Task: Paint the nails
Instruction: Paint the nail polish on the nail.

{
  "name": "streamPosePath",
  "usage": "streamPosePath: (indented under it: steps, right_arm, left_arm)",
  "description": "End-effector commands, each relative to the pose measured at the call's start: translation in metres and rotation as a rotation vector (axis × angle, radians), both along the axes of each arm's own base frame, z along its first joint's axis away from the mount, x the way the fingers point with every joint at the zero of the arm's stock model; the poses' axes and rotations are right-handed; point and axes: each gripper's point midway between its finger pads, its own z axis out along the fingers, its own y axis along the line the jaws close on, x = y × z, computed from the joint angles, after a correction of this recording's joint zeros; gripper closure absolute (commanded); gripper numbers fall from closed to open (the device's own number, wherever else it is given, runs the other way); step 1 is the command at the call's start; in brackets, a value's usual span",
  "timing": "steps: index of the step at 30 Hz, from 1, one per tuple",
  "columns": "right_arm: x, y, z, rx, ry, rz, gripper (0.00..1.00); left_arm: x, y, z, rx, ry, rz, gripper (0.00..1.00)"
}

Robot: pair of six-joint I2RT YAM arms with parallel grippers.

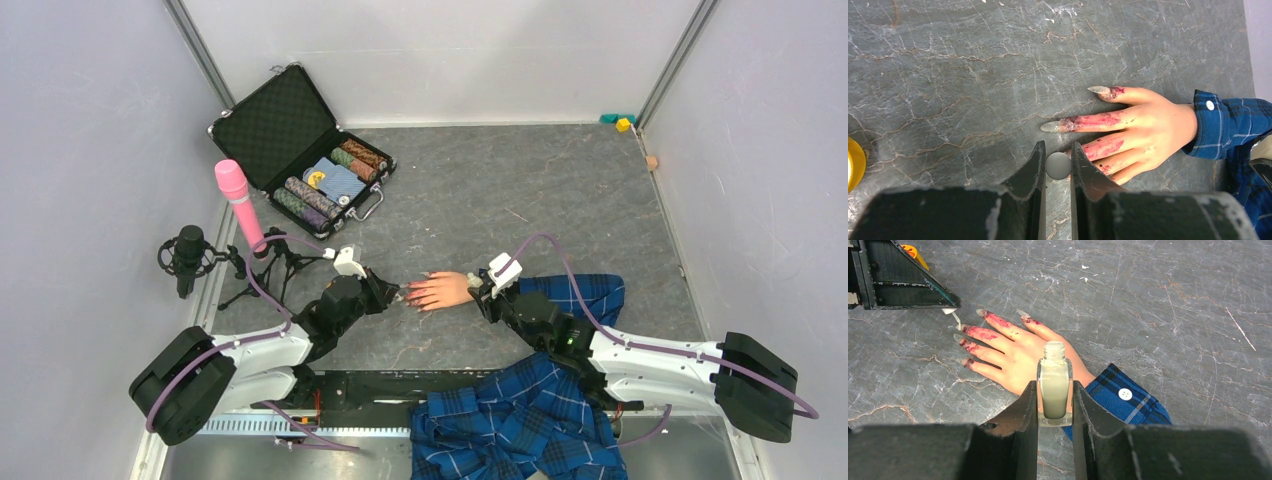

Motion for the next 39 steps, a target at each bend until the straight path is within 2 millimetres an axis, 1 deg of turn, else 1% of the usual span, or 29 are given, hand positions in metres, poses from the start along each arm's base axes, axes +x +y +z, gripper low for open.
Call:
streamPosePath:
  steps: [1,39]
  right_arm:
    - [0.0037,0.0039,0.0139,0.066,-0.023,-0.013,1.0]
    - [0.0047,0.0043,0.0147,0.061,-0.026,-0.014,1.0]
  left_arm:
    - [0.0097,-0.0108,0.0205,-0.074,-0.04,0.006,0.98]
    - [0.0155,-0.0196,0.0272,-0.082,-0.058,-0.011,0.98]
